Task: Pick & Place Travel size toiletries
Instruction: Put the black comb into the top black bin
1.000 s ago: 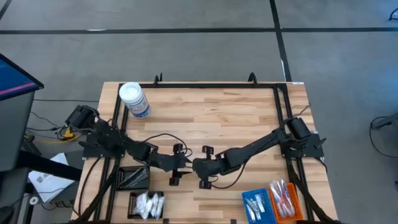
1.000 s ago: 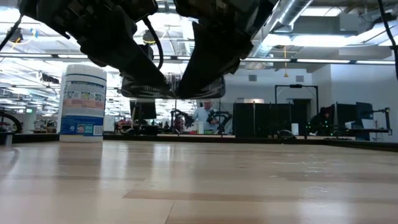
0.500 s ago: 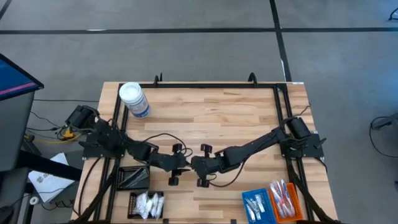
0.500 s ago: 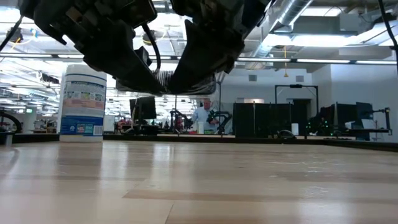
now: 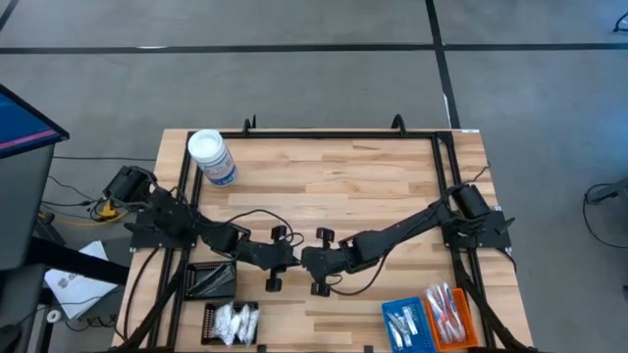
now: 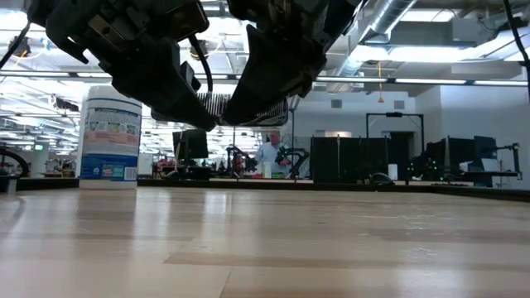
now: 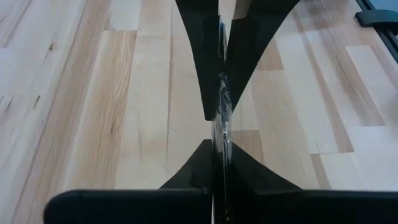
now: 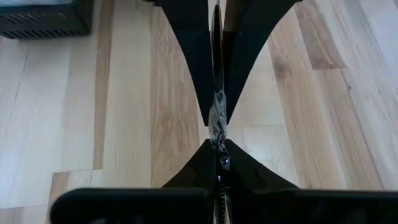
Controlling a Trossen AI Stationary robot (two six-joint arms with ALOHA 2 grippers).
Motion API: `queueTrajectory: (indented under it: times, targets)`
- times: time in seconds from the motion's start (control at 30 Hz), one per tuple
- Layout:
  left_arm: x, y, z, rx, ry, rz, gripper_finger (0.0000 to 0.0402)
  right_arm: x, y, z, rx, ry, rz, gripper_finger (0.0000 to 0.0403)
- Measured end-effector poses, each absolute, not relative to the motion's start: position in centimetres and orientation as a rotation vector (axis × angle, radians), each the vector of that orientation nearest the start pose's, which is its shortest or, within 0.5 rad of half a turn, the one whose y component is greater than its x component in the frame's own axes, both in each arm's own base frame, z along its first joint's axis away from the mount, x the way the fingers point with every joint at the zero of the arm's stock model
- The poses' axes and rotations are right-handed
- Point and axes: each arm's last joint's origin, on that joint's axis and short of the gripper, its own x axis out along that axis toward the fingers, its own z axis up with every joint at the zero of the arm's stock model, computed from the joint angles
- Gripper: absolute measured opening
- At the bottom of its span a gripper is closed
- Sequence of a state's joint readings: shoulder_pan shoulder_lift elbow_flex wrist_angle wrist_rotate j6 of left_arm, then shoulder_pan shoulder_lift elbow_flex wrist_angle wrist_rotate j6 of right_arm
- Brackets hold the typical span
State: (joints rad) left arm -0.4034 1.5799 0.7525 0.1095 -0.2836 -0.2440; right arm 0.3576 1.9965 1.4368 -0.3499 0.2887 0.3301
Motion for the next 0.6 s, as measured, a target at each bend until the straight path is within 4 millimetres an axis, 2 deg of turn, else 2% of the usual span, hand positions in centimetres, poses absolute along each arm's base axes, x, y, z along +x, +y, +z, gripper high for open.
queueTrajectory:
  times: [0.17,0.47,0.6]
  targets:
    - [28.2,-11.2,16.3,-0.025,0.705,-0.022,0.0008,40.4,14.3,19.0,0.020,0.841,-0.073,0.0040]
    - [27.4,-11.7,15.8,-0.095,0.783,-0.026,0.0005,40.4,15.0,19.2,-0.034,0.812,-0.029,0.0182]
    - [26.4,-12.1,16.4,-0.128,0.807,0.028,0.0005,40.3,15.2,19.5,-0.050,0.808,-0.014,0.0234]
